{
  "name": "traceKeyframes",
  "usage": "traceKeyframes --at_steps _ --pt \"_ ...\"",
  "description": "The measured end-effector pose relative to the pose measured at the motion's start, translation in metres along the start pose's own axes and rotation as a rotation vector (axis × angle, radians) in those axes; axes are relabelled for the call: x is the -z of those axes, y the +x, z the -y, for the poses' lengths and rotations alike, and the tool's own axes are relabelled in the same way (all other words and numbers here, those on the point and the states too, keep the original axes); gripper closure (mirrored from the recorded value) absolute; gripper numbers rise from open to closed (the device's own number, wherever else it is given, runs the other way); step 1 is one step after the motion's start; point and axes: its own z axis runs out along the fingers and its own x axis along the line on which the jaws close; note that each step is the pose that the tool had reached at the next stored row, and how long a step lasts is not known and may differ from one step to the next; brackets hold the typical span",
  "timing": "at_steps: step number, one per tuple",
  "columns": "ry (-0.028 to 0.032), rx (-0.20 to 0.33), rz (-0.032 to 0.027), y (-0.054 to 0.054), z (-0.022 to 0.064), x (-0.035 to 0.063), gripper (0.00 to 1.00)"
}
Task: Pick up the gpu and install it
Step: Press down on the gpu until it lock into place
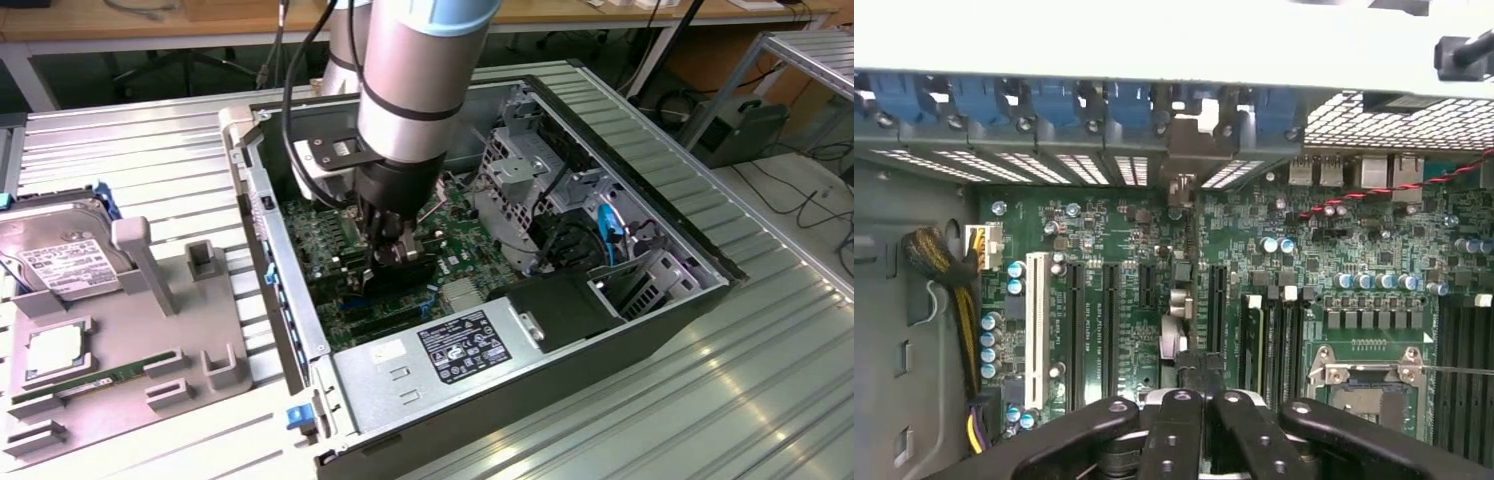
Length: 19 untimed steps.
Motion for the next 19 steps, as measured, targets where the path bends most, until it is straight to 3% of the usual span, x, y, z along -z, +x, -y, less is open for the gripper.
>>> traceKeyframes --at_steps 6,8,13,19 --pt "0.0 0.0 -0.0068 0.0 -0.0006 -0.0034 0.89" --pt "0.0023 0.0 -0.0035 -0.001 -0.0006 0.0019 0.89" --pt "-0.0003 0.0 -0.0059 -0.001 0.0 0.026 0.89" --pt "-0.0005 0.0 -0.0061 -0.002 0.0 0.0282 0.89"
